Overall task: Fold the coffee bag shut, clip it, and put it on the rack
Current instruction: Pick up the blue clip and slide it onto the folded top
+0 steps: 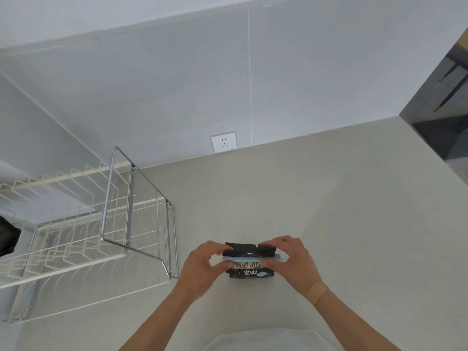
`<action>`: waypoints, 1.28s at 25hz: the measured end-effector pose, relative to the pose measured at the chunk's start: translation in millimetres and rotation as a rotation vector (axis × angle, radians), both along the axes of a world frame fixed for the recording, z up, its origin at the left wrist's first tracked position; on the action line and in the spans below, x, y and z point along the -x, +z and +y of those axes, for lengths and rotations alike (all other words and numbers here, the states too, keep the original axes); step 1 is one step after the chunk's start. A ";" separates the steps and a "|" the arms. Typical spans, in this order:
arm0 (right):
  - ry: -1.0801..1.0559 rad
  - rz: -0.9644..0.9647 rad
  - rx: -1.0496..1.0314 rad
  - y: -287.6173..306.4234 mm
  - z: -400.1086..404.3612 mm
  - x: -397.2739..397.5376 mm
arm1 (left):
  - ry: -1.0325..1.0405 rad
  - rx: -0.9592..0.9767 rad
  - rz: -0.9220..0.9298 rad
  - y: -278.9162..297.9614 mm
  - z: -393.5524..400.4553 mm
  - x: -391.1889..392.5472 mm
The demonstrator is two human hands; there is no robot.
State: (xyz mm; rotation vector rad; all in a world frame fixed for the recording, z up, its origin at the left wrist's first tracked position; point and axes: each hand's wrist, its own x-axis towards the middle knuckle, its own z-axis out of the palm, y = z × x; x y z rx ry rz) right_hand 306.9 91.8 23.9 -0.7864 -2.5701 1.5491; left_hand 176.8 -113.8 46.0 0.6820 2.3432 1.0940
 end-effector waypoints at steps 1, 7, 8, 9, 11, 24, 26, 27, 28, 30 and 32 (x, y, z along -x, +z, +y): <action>0.035 0.015 -0.047 5.4 -3.4 5.9 | 0.051 -0.019 -0.026 -1.6 -5.6 -1.2; 0.284 0.083 -0.376 27.6 -31.6 46.7 | 0.126 -0.097 -0.100 -3.5 -3.7 -8.5; 0.308 0.085 -0.407 28.5 -34.8 51.1 | 0.128 -0.106 -0.109 -3.5 -2.9 -10.2; 0.320 0.085 -0.430 28.8 -37.3 54.2 | 0.138 -0.118 -0.115 -3.7 -3.0 -11.3; 0.334 0.077 -0.449 28.7 -40.1 58.0 | 0.174 -0.148 -0.125 -5.4 -4.8 -12.9; 0.305 0.040 -0.232 31.4 -36.9 57.7 | 0.139 -0.142 -0.098 -15.6 -4.6 -10.0; 0.319 0.034 -0.214 31.1 -35.4 55.1 | 0.149 -0.115 -0.083 -21.7 -7.0 -12.7; 0.331 0.034 -0.212 30.8 -35.6 53.7 | 0.147 -0.101 -0.069 -24.3 -8.6 -13.9; 0.332 0.033 -0.209 30.8 -35.3 53.0 | 0.136 -0.089 -0.053 -26.2 -9.3 -13.7; 0.335 0.032 -0.201 31.3 -34.6 53.7 | 0.114 -0.061 -0.019 -28.0 -10.4 -12.9; 0.348 0.034 -0.209 31.6 -32.4 54.9 | 0.095 -0.028 0.007 -25.7 -8.8 -13.1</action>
